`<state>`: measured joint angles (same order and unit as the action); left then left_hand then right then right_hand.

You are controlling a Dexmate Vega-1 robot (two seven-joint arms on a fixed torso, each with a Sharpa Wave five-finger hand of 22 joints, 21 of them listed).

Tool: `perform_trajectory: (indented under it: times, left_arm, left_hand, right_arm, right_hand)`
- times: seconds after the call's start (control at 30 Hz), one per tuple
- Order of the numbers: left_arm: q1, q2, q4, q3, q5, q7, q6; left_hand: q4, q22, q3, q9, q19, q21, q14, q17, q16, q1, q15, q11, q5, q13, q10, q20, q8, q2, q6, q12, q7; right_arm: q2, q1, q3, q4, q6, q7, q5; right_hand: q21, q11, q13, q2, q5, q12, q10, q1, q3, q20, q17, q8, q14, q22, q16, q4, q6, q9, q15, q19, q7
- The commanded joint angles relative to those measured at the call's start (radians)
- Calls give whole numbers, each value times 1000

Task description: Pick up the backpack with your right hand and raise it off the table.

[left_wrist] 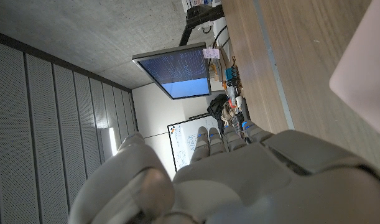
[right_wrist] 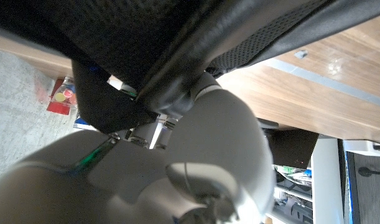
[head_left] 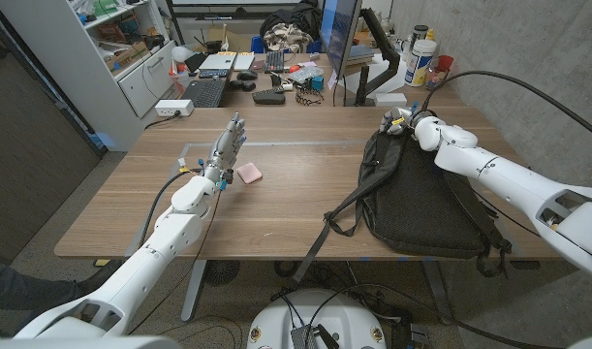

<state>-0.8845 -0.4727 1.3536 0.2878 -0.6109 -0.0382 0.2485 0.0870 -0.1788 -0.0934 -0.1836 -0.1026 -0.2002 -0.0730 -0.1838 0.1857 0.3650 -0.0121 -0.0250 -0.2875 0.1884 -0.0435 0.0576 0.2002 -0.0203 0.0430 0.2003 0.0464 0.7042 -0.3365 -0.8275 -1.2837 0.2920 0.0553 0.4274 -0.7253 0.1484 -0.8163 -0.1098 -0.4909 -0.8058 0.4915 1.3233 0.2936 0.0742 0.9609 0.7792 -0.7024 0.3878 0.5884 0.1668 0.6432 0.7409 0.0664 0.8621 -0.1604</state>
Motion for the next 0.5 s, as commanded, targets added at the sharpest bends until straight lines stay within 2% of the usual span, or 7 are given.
perform_trajectory:
  times: [0.03, 0.5]
  left_arm:
    - [21, 8, -23, 7, -6, -26, 1]
    - [32, 9, -30, 13, -3, -40, 0]
  left_hand:
    - [1, -4, 4, -4, -1, -6, 2, -4, 8, 0, 2, -5, 5, 4, 1, 5, 6, -8, 12, 7, -1]
    - [1, -4, 5, -4, 0, -6, 3, -4, 7, 1, 2, -3, 6, 4, 0, 7, 6, -9, 13, 6, 0]
  right_arm:
    - [73, -74, 77, -154, 20, -54, -30]
    - [153, -158, 174, -348, 76, -94, -42]
  right_hand:
    - [-14, 11, -213, -17, -7, -8, 32, 35, -1, 141, 10, -8, -19, 8, 5, 0, 11, -6, 171, 27, 0]
    - [-38, 10, -238, -8, -16, -10, 47, 44, 1, 139, 27, -14, -33, 18, 2, -3, 24, -19, 170, 8, 2]
